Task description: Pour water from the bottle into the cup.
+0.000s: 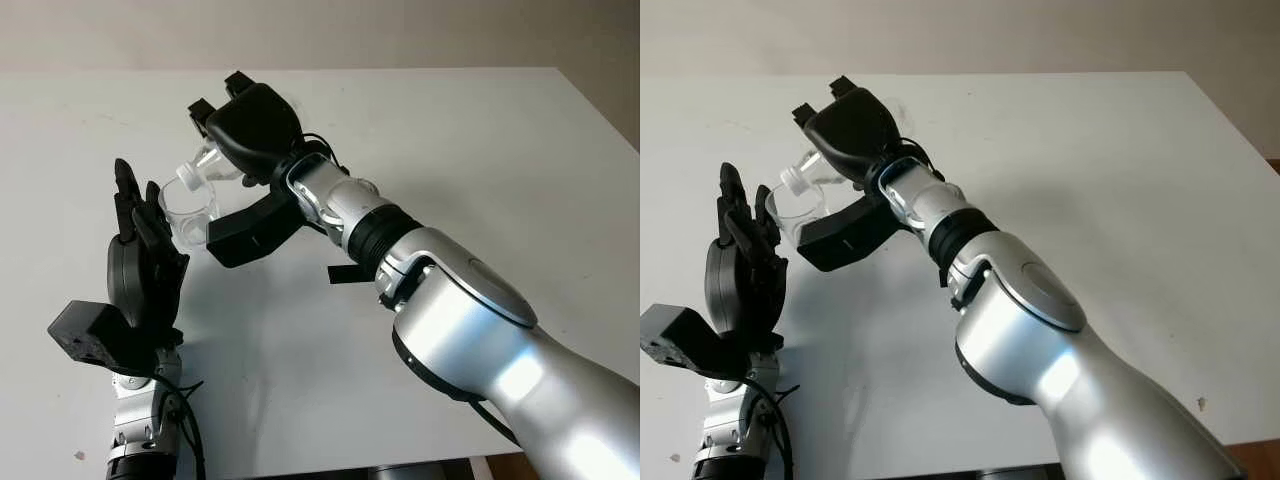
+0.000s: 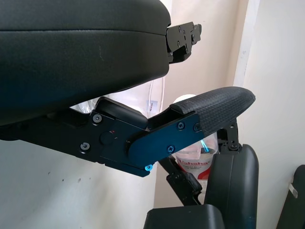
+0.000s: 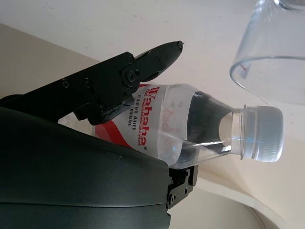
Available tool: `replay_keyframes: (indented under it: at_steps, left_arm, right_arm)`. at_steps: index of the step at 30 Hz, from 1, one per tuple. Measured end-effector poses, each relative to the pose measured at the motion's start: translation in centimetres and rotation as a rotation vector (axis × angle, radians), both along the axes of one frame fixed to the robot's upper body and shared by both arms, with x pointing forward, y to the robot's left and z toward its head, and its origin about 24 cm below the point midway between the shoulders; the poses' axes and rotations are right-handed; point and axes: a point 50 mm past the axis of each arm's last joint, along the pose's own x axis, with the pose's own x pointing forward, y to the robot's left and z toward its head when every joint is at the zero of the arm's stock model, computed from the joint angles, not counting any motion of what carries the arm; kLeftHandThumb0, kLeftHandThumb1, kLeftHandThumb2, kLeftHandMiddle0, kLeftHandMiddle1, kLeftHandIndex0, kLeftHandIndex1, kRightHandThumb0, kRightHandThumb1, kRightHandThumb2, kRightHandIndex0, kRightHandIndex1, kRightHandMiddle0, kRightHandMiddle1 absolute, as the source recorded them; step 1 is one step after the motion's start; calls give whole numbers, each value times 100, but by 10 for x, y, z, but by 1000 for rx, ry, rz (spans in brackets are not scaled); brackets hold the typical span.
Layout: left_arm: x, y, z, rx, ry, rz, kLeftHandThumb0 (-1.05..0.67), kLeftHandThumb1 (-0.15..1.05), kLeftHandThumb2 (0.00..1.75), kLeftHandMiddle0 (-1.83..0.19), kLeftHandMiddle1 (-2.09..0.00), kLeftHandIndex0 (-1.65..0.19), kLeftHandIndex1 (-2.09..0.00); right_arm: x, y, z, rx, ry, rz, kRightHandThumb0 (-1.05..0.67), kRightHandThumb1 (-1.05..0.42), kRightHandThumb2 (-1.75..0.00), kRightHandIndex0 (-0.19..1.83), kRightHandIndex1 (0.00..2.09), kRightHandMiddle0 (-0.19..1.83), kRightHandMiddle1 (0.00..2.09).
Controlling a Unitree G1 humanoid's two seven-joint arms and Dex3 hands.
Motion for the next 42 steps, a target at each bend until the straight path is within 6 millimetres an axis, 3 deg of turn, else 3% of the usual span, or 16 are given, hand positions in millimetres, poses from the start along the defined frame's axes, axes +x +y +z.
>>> replay_keyframes:
  at_steps: [10, 20, 22, 25, 28, 31, 32, 34, 36, 38, 42]
  left_arm:
    - [0, 0, 0, -3, -4, 3, -88, 105, 87, 19, -20, 17, 0]
    - [0, 0, 0, -5, -4, 2, -88, 105, 87, 19, -19, 17, 0]
    - [0, 0, 0, -5, -4, 2, -88, 105, 87, 19, -19, 17, 0]
    - [0, 0, 0, -5, -5, 3, -88, 105, 88, 19, -20, 17, 0]
    - [0, 0, 0, -5, -5, 2, -88, 105, 87, 19, -20, 17, 0]
    - [0, 0, 0, -3, -5, -1, -87, 105, 87, 19, -20, 18, 0]
    - [0, 0, 0, -4, -5, -2, -87, 105, 87, 19, -21, 17, 0]
    - [-1, 0, 0, -8, -2, -3, -87, 105, 87, 19, -22, 17, 0]
    - [-2, 1, -1, -11, 1, -4, -87, 105, 86, 19, -22, 16, 0]
    - [-3, 2, -1, -11, 1, -5, -88, 105, 85, 19, -23, 16, 0]
    - [-4, 5, -2, -11, 14, -3, -89, 105, 84, 19, -26, 15, 0]
  right_arm:
    - [-2, 2, 2, -16, -58, 19, -35, -97, -6, 57, 209, 15, 166]
    - [-2, 2, 1, -62, -93, 19, -37, -98, -5, 63, 209, 18, 147]
    - [-2, 2, 1, -81, -104, 17, -39, -97, -5, 65, 209, 24, 132]
    - [-1, 0, 2, -56, -107, 12, -40, -94, -5, 63, 209, 30, 132]
    - [1, -4, 6, 77, -36, -2, -40, -95, -5, 57, 209, 27, 142]
    - [6, -12, 12, 346, 131, -20, -24, -98, -6, 53, 209, 9, 174]
    - [7, -14, 14, 441, 191, -25, -20, -102, -8, 53, 209, 5, 195]
    - [11, -23, 15, 602, 291, -36, -15, -104, -11, 58, 209, 16, 206]
    - [14, -30, 13, 725, 363, -36, -15, -105, -18, 72, 209, 53, 209]
    - [15, -35, 10, 834, 418, -28, -15, -102, -16, 83, 209, 79, 209]
    - [17, -44, 8, 1094, 546, 30, -10, -103, -12, 92, 209, 94, 209]
